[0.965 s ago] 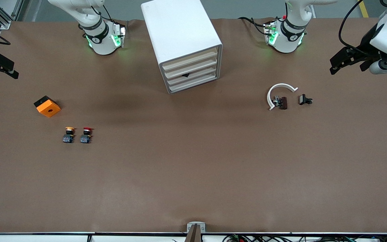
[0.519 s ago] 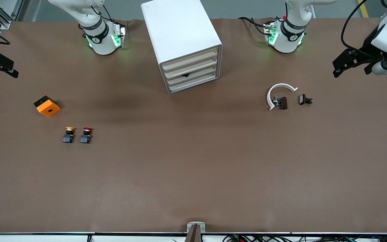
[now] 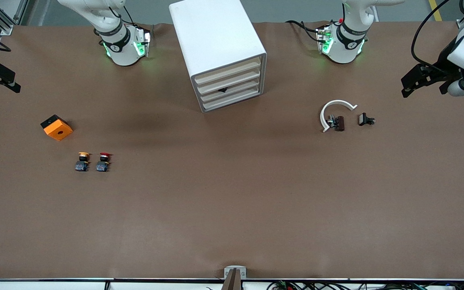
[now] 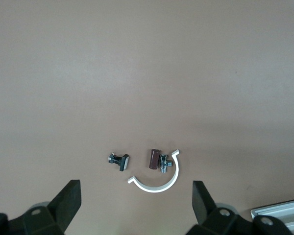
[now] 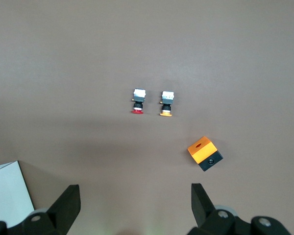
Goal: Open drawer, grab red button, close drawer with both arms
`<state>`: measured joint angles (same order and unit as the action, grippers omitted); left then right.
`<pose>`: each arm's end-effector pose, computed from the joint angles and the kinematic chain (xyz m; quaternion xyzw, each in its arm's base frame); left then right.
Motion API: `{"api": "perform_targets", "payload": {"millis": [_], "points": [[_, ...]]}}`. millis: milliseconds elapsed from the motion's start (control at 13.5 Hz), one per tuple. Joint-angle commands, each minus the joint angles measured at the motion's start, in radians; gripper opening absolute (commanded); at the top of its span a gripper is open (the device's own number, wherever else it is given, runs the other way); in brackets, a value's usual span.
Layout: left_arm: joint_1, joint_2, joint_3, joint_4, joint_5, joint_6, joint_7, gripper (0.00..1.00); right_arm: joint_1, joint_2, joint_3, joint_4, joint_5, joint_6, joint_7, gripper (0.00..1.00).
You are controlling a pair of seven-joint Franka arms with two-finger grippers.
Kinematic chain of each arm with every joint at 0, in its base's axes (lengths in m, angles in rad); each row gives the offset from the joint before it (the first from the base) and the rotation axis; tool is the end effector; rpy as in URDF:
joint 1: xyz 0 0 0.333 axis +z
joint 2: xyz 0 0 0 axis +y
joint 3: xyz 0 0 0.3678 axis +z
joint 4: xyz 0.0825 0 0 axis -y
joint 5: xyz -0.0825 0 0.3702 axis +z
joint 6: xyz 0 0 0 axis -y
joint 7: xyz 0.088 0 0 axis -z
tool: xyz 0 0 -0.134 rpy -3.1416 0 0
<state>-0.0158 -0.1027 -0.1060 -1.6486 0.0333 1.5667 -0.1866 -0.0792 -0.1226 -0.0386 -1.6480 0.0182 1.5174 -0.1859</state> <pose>0.4998 -0.0600 0.6667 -0.9992 -0.0328 -0.0134 0.0203 0.4867 -0.0565 0.6726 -0.9993 -0.0346 0.0023 0.0119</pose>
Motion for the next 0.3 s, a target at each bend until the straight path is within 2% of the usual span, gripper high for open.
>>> {"api": "perform_targets", "payload": {"millis": [0,223], "points": [[0.007,0.017,-0.003,0.033,0.008,-0.028,0.021,1.00,-0.013,-0.026,0.011,-0.020,0.013,0.012,0.002,1.00],[0.007,0.017,-0.004,0.030,0.008,-0.030,0.024,1.00,-0.010,-0.025,0.013,-0.015,0.013,0.010,0.080,1.00]]}}
